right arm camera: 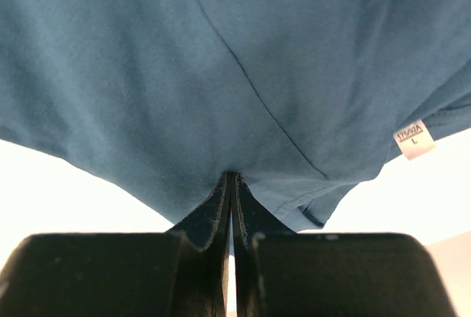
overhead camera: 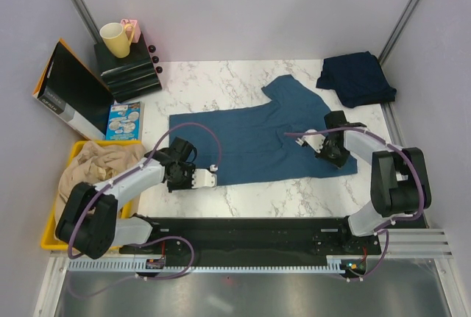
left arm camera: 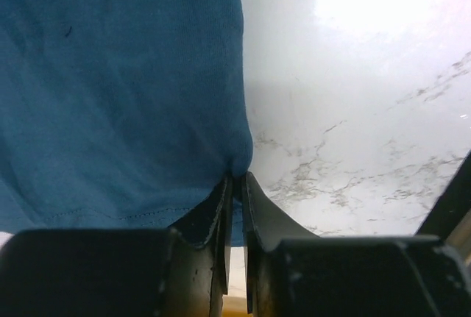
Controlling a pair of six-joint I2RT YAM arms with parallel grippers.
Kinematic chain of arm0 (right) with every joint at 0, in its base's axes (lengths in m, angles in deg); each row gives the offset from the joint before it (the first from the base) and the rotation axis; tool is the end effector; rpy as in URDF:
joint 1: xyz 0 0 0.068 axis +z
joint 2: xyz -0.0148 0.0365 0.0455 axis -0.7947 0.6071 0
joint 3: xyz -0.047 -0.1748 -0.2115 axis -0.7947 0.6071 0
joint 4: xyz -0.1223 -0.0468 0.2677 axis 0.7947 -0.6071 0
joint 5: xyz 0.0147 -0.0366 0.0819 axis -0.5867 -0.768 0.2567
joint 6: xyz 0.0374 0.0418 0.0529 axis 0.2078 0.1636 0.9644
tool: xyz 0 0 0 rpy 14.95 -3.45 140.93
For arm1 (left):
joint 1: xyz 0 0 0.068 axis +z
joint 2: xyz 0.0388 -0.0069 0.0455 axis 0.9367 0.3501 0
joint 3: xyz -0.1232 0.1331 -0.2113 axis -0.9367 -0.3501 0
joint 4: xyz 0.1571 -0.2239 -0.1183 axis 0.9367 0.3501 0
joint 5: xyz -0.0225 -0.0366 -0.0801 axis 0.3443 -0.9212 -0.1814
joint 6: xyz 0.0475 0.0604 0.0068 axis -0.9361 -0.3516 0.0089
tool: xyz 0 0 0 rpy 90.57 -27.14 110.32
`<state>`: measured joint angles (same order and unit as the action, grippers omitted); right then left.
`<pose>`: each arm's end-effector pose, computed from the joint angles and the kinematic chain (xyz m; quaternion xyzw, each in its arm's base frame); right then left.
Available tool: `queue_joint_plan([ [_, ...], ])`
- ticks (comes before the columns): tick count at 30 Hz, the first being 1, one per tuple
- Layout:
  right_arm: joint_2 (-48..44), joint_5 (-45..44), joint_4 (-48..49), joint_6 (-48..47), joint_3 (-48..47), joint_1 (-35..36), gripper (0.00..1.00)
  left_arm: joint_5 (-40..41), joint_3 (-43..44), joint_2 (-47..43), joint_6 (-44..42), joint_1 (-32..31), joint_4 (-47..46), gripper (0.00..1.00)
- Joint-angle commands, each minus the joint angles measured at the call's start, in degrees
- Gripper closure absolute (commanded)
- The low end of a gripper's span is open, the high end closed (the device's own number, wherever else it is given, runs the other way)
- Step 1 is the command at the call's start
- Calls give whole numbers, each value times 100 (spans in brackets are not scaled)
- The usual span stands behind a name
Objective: Fold and stack the t-shirts
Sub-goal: Fold the tshirt
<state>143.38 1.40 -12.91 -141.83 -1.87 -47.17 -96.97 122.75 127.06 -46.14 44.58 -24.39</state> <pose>0.3069 0.0266 0.1058 -0.4811 0.8714 -0.0562 0.0772 0.2058 -0.1050 0.0998 0.6932 0.7129 -0.0343 0.1004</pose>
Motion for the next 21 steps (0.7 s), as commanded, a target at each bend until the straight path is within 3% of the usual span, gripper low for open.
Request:
queue_joint_plan([
  [1,-323,308,-656,107,378,-9,93,932,-1189,264,-862,58,178,86],
  [9,-737,123,-744,-51,598,34,93,951,-1286,-474,-1197,67,635,87],
  [21,-966,0,-990,-297,572,202,89,-130,-73,-836,-1047,49,2216,84],
])
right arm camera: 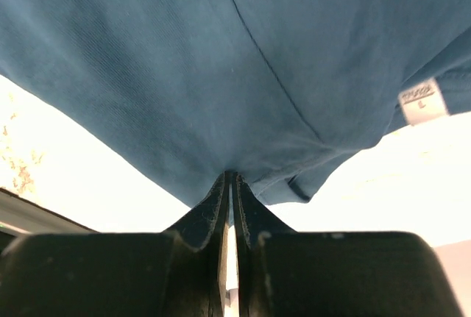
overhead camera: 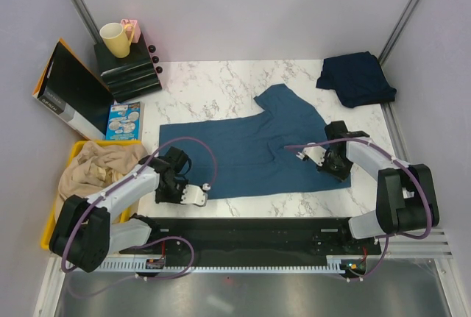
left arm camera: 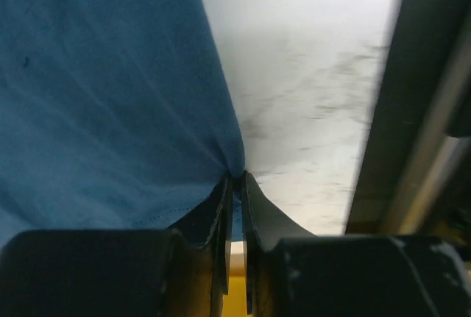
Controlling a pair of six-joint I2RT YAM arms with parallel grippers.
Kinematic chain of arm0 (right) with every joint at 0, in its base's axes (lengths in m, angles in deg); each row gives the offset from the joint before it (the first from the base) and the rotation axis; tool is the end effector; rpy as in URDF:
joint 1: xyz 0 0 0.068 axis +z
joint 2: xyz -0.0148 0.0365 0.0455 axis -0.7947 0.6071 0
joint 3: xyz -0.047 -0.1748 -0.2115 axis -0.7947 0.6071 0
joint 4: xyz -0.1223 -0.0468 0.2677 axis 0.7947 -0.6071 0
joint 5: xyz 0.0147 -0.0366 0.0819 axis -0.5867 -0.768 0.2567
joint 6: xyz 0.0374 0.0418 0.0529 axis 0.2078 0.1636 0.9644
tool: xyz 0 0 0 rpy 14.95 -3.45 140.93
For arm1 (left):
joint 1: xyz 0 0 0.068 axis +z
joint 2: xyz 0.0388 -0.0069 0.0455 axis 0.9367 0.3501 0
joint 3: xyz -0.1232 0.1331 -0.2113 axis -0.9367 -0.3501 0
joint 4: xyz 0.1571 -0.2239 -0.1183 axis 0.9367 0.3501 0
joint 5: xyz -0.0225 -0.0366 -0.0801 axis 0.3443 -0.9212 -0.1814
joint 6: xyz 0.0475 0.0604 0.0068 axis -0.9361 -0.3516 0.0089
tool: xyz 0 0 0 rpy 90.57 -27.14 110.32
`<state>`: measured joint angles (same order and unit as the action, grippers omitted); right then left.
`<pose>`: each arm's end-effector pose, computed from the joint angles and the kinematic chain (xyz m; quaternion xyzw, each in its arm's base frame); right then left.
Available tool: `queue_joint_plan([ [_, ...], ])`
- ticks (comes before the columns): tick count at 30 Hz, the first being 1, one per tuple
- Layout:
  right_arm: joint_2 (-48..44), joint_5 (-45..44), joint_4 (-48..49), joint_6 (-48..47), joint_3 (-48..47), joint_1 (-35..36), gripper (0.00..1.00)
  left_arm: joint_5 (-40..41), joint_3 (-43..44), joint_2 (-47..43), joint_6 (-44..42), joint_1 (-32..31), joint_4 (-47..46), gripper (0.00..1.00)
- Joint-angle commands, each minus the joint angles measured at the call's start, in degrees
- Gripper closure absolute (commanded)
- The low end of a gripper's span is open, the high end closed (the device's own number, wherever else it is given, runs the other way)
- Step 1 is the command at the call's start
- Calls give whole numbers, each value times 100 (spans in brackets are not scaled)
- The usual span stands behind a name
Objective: Fold and stack the t-shirts
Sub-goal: Fold the tshirt
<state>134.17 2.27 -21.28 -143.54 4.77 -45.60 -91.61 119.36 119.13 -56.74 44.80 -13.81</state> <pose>0.2551 0.0297 0.1132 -0.5089 0.8597 -0.0292 0.0339 0.1726 -0.0820 0.1064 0.7554 0.6543 -0.0040 0.0362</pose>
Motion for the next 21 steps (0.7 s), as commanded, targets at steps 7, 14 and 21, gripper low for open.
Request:
queue_joint_plan([
  [7,-98,-35,-425,-232,-303,115,88,-569,433,-174,-22,28,1327,76],
  [14,-440,341,-1478,-575,-1102,141,54,-587,1372,-543,-22,28,1932,56],
  [21,434,1028,-885,408,-3184,132,34,81,2331,-412,189,141,1064,47],
])
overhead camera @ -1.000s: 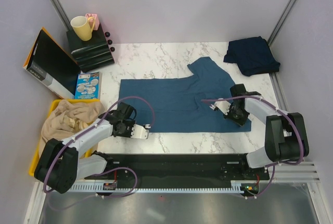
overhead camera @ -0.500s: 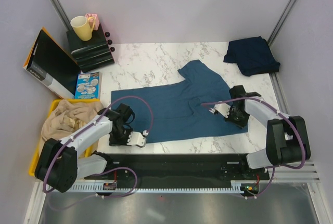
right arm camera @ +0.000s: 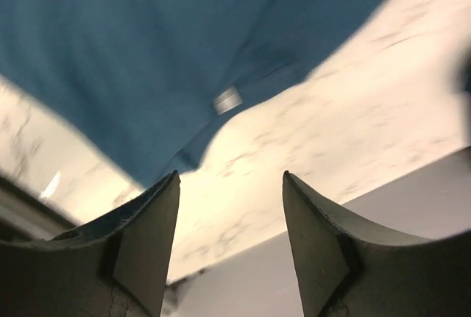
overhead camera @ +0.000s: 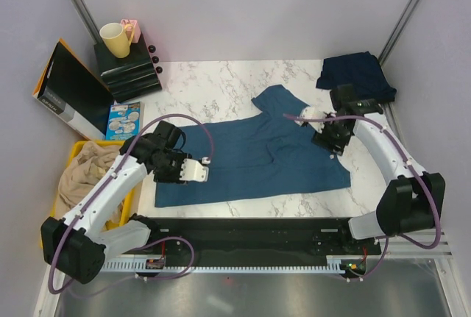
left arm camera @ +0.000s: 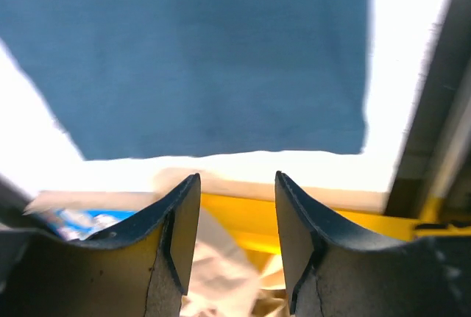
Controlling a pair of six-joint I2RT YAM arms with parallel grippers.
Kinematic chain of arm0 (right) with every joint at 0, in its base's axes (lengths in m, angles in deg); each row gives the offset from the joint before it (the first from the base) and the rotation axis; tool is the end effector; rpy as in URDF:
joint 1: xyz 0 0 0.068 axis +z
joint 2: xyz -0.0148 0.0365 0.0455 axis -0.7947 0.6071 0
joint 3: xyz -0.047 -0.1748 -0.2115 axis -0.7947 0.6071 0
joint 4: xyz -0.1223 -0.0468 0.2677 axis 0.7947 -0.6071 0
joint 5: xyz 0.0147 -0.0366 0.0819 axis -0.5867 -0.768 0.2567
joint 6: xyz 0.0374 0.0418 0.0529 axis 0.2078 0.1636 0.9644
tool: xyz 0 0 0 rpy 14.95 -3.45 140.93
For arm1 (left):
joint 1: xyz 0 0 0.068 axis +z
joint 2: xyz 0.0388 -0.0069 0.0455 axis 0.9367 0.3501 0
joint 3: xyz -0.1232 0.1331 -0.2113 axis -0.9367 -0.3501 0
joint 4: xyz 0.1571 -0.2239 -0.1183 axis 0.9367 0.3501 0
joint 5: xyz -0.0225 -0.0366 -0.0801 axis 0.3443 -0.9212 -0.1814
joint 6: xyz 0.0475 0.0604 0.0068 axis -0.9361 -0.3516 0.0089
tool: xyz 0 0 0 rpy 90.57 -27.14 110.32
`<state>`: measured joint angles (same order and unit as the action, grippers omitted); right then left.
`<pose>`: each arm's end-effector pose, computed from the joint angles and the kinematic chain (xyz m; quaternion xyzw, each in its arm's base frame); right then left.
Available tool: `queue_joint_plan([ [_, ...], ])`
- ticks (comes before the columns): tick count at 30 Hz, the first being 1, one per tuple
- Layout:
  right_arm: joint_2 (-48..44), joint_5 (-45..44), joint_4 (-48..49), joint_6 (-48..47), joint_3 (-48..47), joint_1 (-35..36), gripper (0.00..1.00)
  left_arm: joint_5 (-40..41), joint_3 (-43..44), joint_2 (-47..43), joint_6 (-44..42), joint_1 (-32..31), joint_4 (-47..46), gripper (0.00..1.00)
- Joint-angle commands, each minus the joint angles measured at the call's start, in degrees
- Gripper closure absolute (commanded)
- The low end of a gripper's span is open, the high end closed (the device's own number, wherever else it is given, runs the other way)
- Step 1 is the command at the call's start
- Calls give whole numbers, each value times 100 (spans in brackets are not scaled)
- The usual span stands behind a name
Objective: Fold and stack the t-shirts
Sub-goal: Fold the tshirt
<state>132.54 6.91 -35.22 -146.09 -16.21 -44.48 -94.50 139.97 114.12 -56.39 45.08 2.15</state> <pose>0.2960 0.0460 0.2254 -0.5359 0.8355 -0.0240 0.1188 0.1957 -0.0951 0.2263 0.7495 0.6505 0.0079 0.1230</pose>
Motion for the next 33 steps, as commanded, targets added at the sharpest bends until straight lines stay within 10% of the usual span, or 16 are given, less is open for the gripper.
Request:
queue_joint_plan([
  [1,837,670,790,865,-1593,29,34,474,288,281,154,235,-672,48],
  [15,5610,1119,1460,2633,-6718,21,29,959,1692,2698,4,1633,-2202,53],
  [33,6780,1884,3306,3645,-6994,170,25,994,2582,3956,-154,1494,-1772,54],
])
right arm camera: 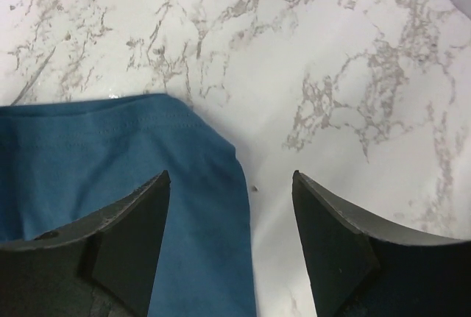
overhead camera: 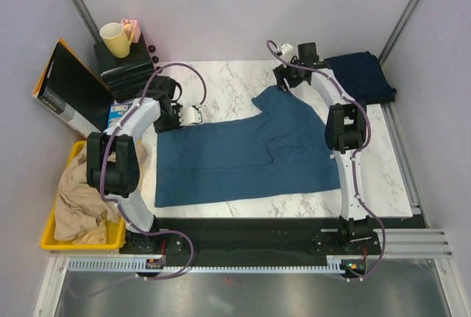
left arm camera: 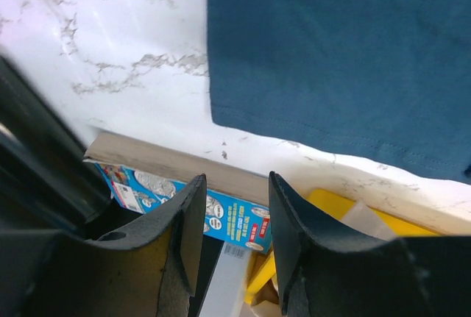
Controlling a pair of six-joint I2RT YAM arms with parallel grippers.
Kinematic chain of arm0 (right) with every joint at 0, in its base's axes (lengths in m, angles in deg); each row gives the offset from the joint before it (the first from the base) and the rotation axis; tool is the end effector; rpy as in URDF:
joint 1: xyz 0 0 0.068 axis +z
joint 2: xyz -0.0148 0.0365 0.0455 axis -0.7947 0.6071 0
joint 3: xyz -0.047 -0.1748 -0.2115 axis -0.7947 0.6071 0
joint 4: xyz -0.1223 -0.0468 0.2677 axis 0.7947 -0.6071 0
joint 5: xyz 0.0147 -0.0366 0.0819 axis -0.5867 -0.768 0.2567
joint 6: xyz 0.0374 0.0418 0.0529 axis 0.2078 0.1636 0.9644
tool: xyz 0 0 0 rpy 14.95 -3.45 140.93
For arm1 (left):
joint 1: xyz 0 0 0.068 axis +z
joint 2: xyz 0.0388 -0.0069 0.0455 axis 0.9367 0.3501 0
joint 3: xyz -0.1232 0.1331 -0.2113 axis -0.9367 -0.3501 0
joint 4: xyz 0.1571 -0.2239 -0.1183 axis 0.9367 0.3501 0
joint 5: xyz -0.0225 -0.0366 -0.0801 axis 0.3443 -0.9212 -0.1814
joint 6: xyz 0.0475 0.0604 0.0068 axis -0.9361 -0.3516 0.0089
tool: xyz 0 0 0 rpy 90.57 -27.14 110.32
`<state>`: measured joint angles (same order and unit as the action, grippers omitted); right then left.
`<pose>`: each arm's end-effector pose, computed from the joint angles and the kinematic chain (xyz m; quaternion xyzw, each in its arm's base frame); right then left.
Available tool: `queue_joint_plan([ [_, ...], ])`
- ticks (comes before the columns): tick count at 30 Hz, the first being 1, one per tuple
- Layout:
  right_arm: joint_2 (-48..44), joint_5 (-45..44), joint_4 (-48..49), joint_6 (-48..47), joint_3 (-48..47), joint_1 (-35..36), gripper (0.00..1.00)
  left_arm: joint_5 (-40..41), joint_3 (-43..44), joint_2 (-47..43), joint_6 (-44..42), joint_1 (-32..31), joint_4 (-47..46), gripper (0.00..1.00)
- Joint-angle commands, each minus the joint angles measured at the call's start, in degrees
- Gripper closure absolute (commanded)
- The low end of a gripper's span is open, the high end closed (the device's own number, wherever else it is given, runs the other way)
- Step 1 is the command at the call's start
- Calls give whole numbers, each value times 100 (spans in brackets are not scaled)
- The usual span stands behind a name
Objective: Fold and stack the t-shirts
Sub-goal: Fold the tshirt
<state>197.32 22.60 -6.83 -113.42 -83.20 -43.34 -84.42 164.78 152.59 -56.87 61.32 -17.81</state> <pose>0.6159 0.1221 0.1603 -0.3220 0.8578 0.1022 0.3874 0.3988 -0.0515 0.1873 0.6386 0.7493 0.1282 0.1193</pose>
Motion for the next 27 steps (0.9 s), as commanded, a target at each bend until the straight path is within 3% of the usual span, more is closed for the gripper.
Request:
queue_joint_plan([
  [1,381,306,485,412,-313,65,25,-31,84,162,-80,-139,241,54],
  [5,513,288,520,447,-348,92,32,-75,-4,285,-36,-183,276,54],
  [8,540,279,538,474,-330,109,47,-119,66,373,-1,-192,285,54],
  [11,548,87,573,474,-322,144,71,-128,145,426,-18,-192,294,54],
  [17,356,-309,608,255,-217,232,95,-14,49,601,-220,-78,189,55],
  [23,-162,-529,625,-106,346,329,100,-251,470,1058,-492,352,232,52],
  [27,-488,-582,617,-211,758,390,100,-619,1339,1672,-405,537,688,51],
])
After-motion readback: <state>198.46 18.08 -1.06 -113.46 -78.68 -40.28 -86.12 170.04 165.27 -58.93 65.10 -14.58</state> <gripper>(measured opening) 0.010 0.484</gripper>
